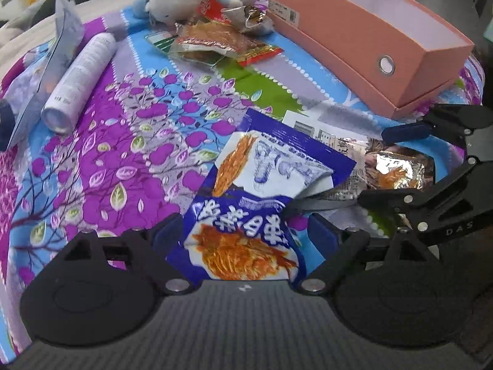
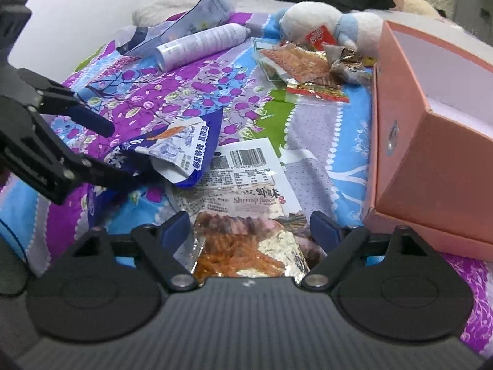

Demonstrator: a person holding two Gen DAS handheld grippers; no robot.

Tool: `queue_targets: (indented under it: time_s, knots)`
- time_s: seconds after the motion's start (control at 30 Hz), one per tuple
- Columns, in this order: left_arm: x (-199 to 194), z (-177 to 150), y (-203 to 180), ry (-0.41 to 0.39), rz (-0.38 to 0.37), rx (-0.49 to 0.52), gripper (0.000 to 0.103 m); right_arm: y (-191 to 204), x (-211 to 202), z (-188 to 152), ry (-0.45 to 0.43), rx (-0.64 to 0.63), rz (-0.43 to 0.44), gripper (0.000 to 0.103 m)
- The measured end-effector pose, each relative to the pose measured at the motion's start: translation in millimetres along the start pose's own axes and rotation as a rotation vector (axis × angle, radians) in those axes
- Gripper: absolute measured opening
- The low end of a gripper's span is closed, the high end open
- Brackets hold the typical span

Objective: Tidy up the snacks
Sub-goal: 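Carry the blue bag with the left tool while the right tool carries the shrimp packet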

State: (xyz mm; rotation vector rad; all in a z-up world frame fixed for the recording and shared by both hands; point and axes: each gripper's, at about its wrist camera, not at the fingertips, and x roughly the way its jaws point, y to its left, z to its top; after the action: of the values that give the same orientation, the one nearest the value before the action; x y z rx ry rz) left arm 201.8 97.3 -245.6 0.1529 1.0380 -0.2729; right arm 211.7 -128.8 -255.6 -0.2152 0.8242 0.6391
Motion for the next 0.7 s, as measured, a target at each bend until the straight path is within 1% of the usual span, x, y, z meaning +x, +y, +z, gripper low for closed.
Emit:
queue_targets:
  time_s: [0.07,0.1,0.13,0.2,0.3,0.47,0.57,0.6,0.67,0.7]
  knots:
    - [4.0,2.7,2.5,0.000,-0.015,0.014,0.090,-1.6,3.4,0.3,0.010,0.000,0.014,0.087]
    - [6.3,4.0,2.7,0.000,-0.025,0.021,0.090,-1.9,5.3,0.1,0.017,0.000,0.014,0.092]
    - [8.8,4.5,3.2,0.001,-0.031,0.031,0.090,-1.5,7.6,-0.4,0.026,-0.007,0.003,0.100]
    - [16.6,4.8,4.6,0.017,-0.036,0.046,0.090,-1.0,13.1,-2.4,0.047,-0.030,-0.015,0.103]
    - [29.2,3.2,10.0,0.042,-0.038,0.055,0.090,-3.2,22.0,-6.8,0.080,-0.031,0.003,0.103]
    - [40.5,4.5,18.7,0.032,-0.077,0.034,0.092,-4.5,23.1,-8.6,0.066,-0.029,0.021,0.103]
    - [43.6,4.0,21.3,0.015,-0.087,0.011,0.092,-5.8,25.6,-7.6,0.057,-0.011,0.030,0.102]
    - [43.7,3.5,21.3,0.011,-0.086,0.002,0.092,-5.9,26.0,-6.8,0.054,-0.006,0.029,0.098]
    - [42.4,1.8,19.9,-0.001,-0.072,-0.015,0.090,-4.2,26.1,-5.6,0.055,-0.012,0.025,0.094]
    - [41.5,1.0,19.2,-0.006,-0.066,-0.027,0.088,-2.7,25.0,-5.3,0.052,-0.022,0.025,0.089]
